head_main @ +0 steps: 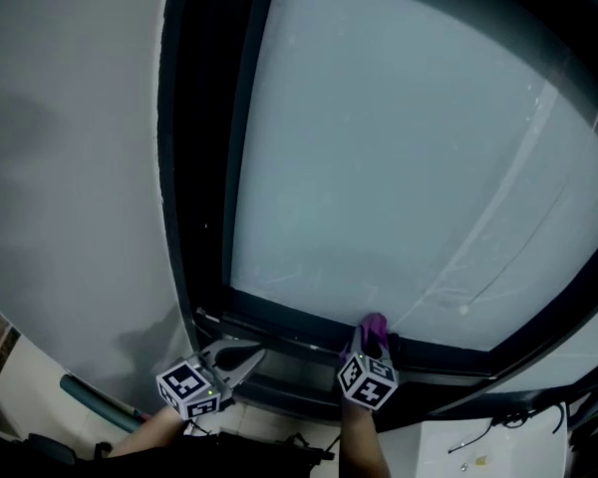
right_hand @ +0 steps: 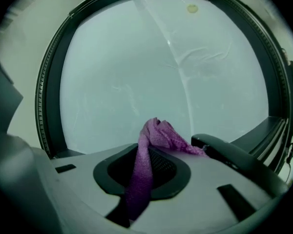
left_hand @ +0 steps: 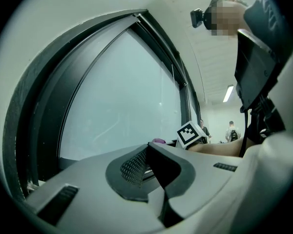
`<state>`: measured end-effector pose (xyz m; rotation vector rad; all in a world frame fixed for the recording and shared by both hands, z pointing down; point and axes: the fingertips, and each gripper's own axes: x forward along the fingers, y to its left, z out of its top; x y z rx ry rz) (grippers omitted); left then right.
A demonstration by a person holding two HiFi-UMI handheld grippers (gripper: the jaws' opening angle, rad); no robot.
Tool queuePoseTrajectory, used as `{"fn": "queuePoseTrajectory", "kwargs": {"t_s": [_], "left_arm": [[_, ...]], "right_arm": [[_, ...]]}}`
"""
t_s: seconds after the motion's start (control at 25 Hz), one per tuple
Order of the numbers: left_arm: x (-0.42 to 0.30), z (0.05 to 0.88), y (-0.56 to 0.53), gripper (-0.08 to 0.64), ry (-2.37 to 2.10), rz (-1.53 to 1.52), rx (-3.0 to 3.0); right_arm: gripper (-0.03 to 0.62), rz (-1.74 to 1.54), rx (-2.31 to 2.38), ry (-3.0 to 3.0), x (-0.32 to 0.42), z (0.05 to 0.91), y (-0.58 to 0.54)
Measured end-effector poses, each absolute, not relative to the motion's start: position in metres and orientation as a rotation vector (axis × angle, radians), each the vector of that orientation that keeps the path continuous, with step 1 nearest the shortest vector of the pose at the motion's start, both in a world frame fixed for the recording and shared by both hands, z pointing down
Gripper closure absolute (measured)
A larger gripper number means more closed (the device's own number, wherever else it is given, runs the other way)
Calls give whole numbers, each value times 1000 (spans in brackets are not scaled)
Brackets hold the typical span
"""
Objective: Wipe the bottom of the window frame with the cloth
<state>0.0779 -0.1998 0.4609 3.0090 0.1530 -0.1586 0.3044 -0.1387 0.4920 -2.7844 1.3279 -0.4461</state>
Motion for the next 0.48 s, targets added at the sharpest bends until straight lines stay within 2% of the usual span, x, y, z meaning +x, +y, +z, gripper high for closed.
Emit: {"fn": "queuePoseTrajectory", "kwargs": {"t_s": [0.48], "left_arm": [[78,469,-208,558,37,-147,3006]], "right_arm": [[522,-500,-2811,1733,276,504,-159]]}}
